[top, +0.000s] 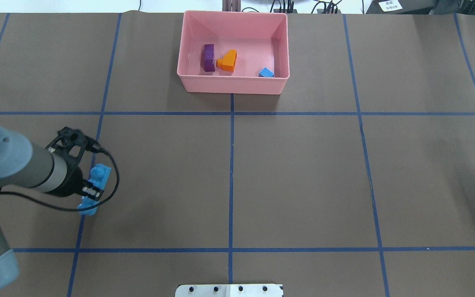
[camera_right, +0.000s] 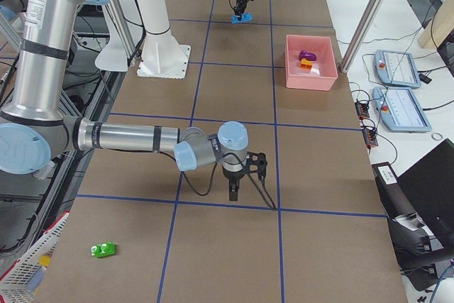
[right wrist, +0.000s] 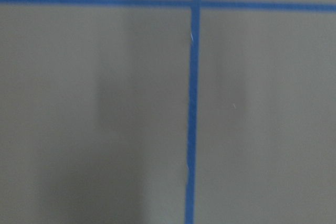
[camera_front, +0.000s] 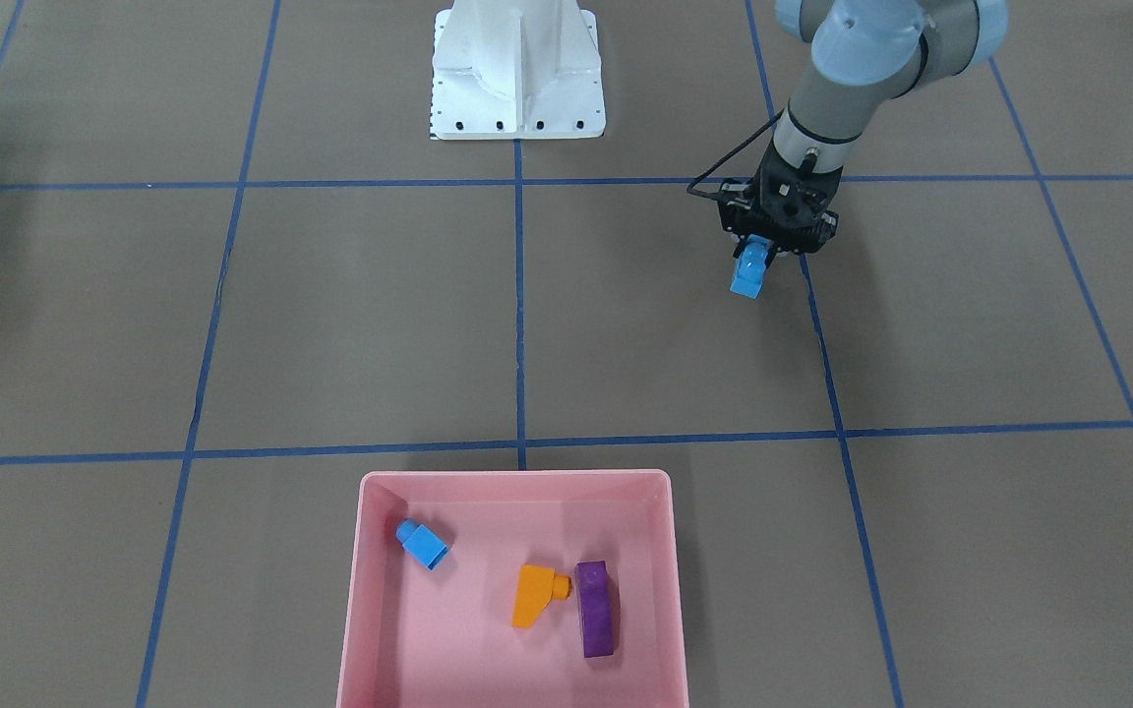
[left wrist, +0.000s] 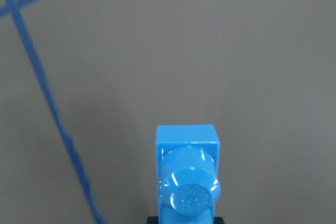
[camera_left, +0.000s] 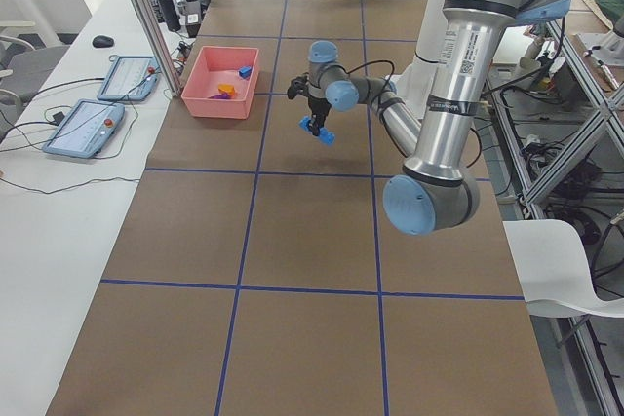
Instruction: Put all blocks into box
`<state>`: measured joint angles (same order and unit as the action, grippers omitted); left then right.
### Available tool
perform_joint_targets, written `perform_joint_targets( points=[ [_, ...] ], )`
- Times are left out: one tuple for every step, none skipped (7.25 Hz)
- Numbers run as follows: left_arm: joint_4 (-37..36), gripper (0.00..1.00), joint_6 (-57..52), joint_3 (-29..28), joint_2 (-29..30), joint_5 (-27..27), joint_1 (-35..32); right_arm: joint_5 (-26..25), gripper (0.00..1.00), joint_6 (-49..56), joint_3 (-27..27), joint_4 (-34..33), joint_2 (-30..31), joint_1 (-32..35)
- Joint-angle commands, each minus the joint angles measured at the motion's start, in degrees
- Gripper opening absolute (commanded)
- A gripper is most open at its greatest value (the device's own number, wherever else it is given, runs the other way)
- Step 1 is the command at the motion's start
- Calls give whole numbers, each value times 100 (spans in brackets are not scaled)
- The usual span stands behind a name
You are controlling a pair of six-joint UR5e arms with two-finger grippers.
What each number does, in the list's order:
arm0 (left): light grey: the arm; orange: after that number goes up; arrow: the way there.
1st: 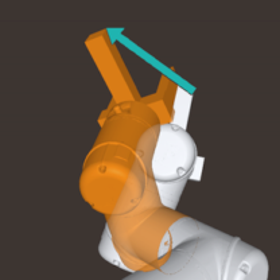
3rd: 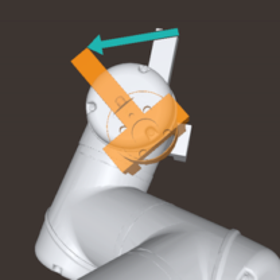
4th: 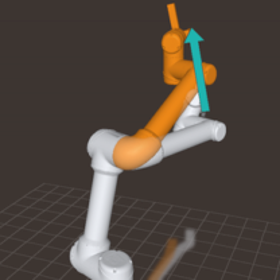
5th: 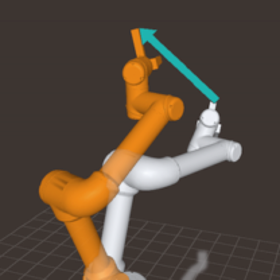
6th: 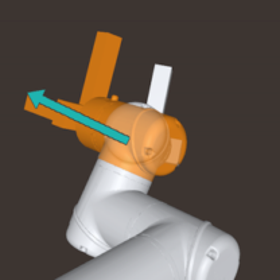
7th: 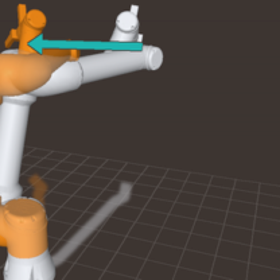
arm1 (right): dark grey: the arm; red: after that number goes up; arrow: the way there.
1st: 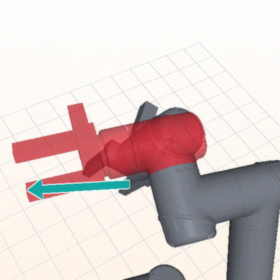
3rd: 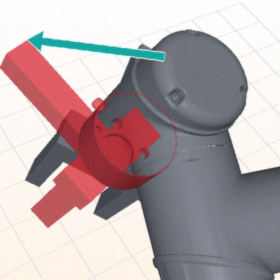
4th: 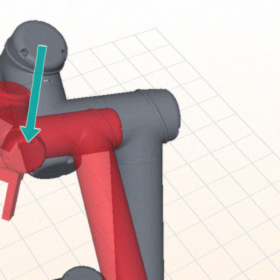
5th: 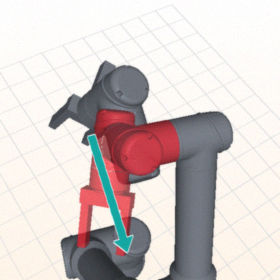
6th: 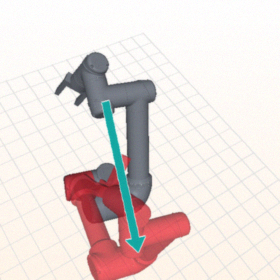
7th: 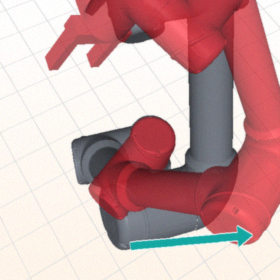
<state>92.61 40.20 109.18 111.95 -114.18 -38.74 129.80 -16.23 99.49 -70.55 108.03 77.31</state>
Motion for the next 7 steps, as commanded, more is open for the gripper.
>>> perform_joint_targets(
  points=[
    [-68,0,58,-1036,1324,-122,-404,176,100,900,70,6,1075,21],
    [-59,0,58,-1353,1660,-314,-641,177,100,1512,19,293,1532,30],
    [-59,0,85,-1817,2176,-350,-818,178,100,1579,-86,861,1972,30],
    [37,0,494,-2535,2808,-351,-906,178,100,1623,-357,1424,2315,30],
    [177,0,567,-3447,3511,-342,-1012,195,100,1641,-925,2221,2441,30],
    [813,0,629,-4257,3874,-333,-1082,221,100,1632,-1584,2978,2442,30],
    [1325,0,795,-4935,4165,-333,-1196,378,100,1606,-2008,3446,2451,30]
  ],
)
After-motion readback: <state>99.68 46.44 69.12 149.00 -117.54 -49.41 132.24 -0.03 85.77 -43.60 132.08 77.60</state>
